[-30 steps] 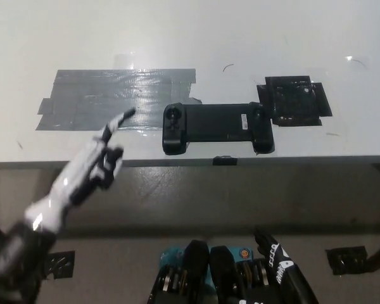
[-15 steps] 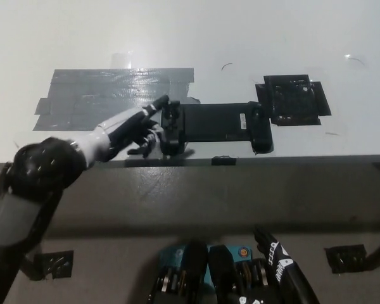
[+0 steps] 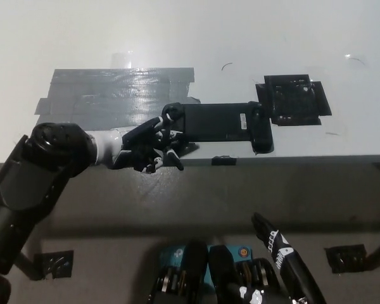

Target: A controller is being placed at the center of the desk near the left hand and the robot uses its left hand's index finger to press a button at the left area of the controller

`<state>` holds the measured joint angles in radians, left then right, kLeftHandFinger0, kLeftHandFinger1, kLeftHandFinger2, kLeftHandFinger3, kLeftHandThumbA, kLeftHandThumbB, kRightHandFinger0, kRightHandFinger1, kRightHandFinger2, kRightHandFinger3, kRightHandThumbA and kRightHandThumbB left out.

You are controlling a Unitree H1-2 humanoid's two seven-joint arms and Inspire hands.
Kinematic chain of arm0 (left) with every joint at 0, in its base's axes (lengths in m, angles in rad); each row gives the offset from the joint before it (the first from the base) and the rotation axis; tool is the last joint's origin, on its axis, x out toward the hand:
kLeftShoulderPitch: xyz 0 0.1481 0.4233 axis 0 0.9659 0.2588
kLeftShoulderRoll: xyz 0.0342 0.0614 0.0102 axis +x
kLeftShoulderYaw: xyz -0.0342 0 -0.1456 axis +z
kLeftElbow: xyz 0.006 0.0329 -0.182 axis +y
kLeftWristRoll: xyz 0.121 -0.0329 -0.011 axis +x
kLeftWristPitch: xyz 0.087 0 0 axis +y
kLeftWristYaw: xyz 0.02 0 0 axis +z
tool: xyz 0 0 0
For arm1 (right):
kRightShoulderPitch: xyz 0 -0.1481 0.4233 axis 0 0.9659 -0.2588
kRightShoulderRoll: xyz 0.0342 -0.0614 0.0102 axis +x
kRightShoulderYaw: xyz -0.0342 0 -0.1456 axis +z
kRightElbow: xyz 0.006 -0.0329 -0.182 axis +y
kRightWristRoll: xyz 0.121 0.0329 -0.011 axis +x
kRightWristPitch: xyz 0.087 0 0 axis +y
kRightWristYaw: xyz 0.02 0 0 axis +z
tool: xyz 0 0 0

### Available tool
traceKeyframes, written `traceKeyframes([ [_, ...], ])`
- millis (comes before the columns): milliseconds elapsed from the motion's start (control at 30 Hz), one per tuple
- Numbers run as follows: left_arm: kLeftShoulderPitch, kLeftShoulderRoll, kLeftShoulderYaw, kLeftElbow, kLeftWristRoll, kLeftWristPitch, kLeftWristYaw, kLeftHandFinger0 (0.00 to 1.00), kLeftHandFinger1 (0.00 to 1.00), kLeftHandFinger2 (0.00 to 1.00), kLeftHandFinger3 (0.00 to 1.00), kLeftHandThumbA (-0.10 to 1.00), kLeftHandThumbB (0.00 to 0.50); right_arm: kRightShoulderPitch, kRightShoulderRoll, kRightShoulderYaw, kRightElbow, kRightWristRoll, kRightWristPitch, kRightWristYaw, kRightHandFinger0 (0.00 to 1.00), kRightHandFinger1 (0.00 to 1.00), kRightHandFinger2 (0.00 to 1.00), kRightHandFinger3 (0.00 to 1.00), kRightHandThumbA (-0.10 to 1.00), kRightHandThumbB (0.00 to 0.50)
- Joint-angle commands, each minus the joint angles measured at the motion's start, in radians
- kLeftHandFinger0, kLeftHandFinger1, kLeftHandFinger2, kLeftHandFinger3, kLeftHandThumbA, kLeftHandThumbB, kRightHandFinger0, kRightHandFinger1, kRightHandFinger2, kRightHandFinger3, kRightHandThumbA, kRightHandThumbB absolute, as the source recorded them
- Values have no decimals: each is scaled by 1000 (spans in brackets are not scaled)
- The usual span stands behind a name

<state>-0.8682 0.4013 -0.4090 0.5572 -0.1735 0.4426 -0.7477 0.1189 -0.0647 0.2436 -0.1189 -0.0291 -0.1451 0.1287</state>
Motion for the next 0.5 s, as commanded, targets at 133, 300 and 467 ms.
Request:
traceKeyframes([
  [133,-43,32,33,-3,-35,27,-30,71,302,638,1000,1000,460,-16,7,-7,-29,2,-29,7,1000,1000,1000,1000,919,224],
  [300,-61,38,42,22,-53,27,-52,0,134,488,1000,1000,482,-20,7,-8,-32,6,-23,9,1000,1000,1000,1000,913,223],
  [467,-60,58,67,6,-44,27,-60,13,152,491,1000,1000,491,-23,6,-10,-26,3,-28,8,1000,1000,1000,1000,907,217],
])
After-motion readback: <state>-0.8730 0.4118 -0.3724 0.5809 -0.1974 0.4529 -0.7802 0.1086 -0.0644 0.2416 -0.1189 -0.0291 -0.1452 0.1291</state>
